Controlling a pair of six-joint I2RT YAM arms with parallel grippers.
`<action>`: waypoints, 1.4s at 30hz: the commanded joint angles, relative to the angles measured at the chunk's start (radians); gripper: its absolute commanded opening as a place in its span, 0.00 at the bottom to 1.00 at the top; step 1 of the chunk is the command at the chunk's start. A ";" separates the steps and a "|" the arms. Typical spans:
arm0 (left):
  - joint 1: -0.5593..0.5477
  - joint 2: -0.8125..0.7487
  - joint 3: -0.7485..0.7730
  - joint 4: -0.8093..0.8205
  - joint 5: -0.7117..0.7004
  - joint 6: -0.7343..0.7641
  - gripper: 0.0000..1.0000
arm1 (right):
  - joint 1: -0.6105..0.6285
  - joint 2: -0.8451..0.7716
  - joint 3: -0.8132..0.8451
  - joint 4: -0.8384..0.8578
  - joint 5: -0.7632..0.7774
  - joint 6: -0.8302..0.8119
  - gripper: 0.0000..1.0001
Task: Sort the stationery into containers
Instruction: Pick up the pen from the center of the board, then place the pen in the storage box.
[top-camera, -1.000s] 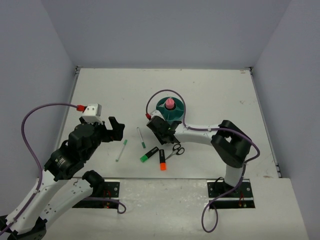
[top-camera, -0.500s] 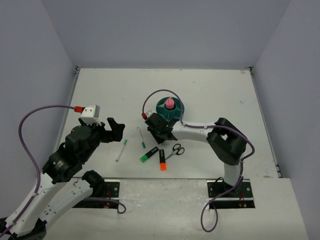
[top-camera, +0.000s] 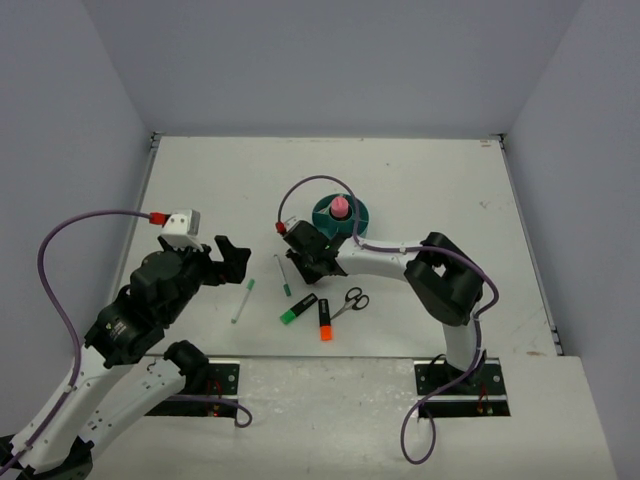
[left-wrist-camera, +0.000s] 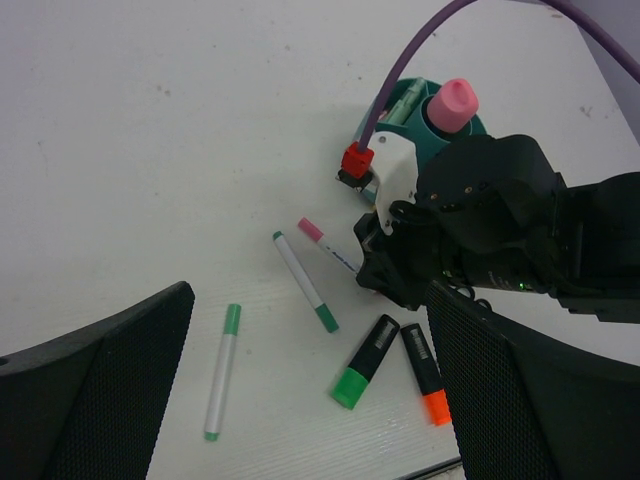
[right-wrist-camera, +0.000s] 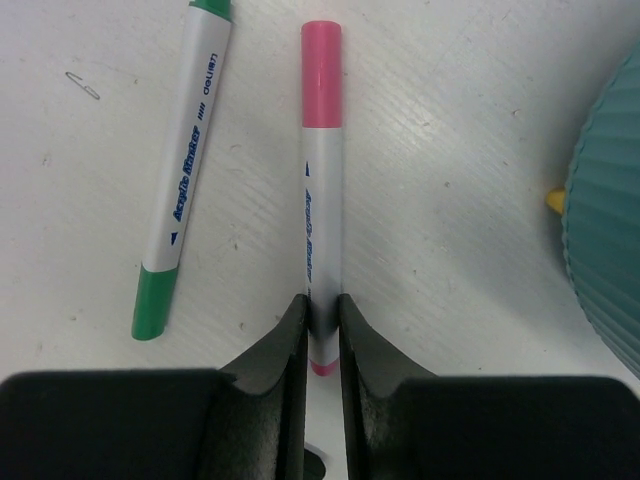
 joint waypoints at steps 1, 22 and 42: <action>-0.001 0.005 0.002 0.027 0.000 0.021 1.00 | 0.007 -0.073 -0.017 -0.030 -0.019 0.043 0.00; -0.001 0.070 -0.199 0.561 0.497 -0.252 1.00 | 0.110 -0.779 -0.405 0.226 -0.095 0.096 0.00; -0.002 0.196 -0.262 0.932 0.797 -0.365 0.38 | 0.193 -0.944 -0.432 0.287 -0.118 0.067 0.00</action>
